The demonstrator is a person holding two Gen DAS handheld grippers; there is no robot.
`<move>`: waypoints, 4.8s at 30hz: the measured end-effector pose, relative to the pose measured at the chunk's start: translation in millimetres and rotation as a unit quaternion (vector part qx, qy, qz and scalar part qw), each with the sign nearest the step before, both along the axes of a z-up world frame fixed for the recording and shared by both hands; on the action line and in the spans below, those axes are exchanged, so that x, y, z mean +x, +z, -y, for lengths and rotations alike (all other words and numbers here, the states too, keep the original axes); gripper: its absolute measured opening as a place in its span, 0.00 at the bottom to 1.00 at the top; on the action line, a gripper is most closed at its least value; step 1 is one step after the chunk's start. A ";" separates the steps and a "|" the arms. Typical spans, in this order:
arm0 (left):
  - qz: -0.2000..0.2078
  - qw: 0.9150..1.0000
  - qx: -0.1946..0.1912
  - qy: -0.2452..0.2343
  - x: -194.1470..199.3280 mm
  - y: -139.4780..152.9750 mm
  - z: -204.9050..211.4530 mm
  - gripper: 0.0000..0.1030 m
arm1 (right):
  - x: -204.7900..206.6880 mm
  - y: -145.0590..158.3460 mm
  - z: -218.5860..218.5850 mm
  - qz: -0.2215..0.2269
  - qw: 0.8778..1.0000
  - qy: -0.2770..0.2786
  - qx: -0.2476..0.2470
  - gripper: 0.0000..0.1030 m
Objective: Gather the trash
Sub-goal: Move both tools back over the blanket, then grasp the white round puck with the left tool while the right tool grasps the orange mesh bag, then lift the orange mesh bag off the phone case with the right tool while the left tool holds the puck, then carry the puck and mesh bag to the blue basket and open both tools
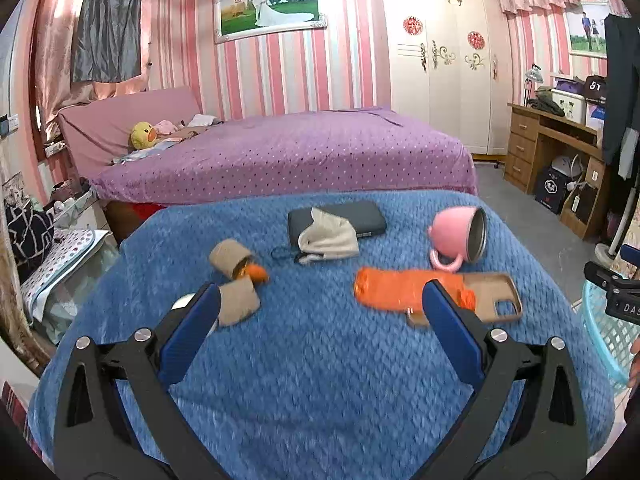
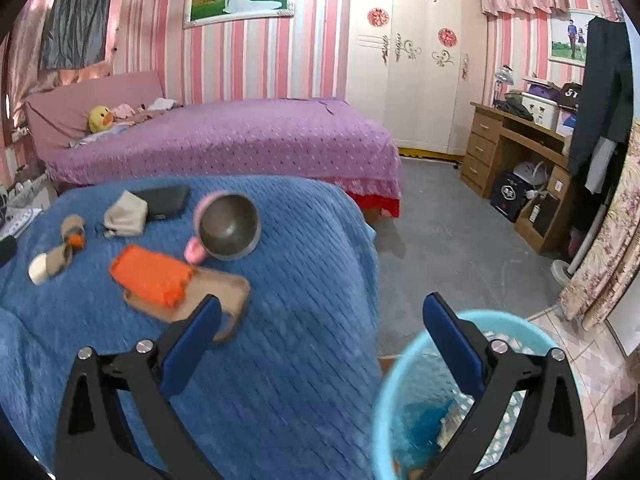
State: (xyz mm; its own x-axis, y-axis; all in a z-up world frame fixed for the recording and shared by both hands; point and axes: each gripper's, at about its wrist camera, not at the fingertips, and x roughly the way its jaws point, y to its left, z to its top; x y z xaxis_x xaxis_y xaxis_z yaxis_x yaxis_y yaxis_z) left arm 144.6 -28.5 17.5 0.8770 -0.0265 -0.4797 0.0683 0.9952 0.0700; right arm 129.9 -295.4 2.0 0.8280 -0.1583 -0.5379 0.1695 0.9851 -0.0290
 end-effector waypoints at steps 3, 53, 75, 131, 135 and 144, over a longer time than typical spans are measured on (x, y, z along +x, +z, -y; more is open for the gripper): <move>0.002 1.000 0.006 0.001 11.4 1.3 -1.3 0.95 | 11.4 6.4 -8.4 0.013 1.000 0.006 0.008 0.96; -0.164 0.980 -0.077 0.081 113.9 -107.0 -157.0 0.59 | 109.6 -73.6 -109.9 -0.103 0.988 0.115 0.022 0.66; -0.096 0.988 -0.042 0.109 67.4 -64.1 -148.9 0.59 | 77.6 -43.0 -111.9 -0.029 0.986 0.164 0.008 0.12; -0.063 0.997 -0.047 0.008 11.7 -47.6 -12.4 0.59 | 13.5 -40.5 2.3 -0.069 0.987 0.142 0.029 0.13; -0.054 0.998 -0.042 -0.003 4.0 -44.3 12.2 0.59 | -0.1 -31.9 27.6 -0.060 0.990 0.127 0.026 0.13; -0.054 0.996 -0.044 -0.047 -11.6 -45.7 96.0 0.59 | -42.2 -26.8 108.5 -0.052 0.996 0.074 0.025 0.13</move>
State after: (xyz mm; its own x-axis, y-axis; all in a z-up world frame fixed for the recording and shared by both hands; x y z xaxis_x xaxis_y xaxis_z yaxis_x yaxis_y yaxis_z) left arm 133.0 -124.5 -28.2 0.8119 -0.1525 -0.5635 0.1644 0.9859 -0.0300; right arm 87.7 -403.9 -24.8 0.7793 -0.0097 -0.6266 0.0216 0.9997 0.0115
